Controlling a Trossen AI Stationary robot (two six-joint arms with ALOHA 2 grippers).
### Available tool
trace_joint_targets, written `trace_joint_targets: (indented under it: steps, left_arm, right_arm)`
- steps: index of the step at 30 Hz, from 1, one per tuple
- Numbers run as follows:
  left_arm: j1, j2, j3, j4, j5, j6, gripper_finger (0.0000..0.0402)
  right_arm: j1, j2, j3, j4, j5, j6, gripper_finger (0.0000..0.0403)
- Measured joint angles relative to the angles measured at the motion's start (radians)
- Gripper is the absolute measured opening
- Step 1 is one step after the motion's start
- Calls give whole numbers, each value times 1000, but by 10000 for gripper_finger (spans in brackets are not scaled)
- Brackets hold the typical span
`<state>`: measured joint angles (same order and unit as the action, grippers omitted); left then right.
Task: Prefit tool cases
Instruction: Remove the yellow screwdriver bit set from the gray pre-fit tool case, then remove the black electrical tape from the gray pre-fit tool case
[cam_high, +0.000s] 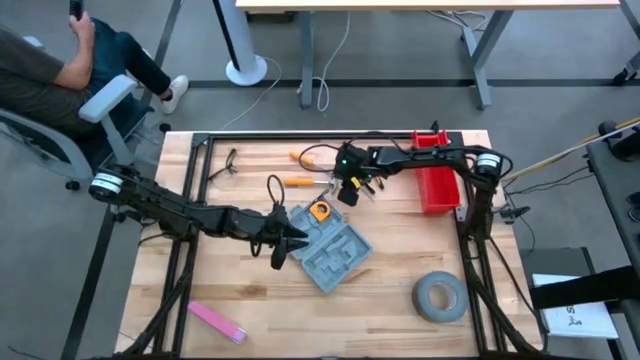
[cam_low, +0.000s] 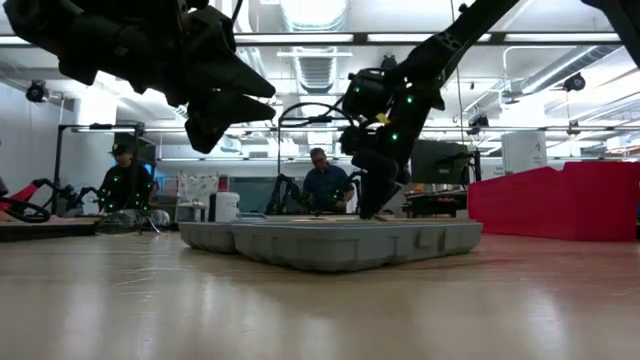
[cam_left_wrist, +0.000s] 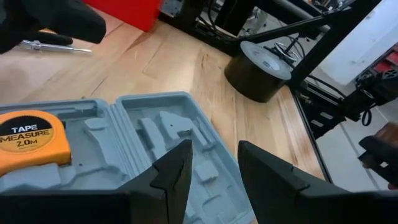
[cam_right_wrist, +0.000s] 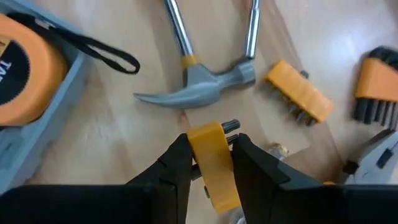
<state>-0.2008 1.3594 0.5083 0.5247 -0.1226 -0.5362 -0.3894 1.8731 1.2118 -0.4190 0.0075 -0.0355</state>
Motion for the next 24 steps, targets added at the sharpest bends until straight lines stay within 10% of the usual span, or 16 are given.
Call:
trace_joint_targets:
  steps: [24]
  left_arm:
    - [-3,0,15,-34,63,-8,137]
  right_arm:
    - [62,-70,23,-33,-42,-86,182]
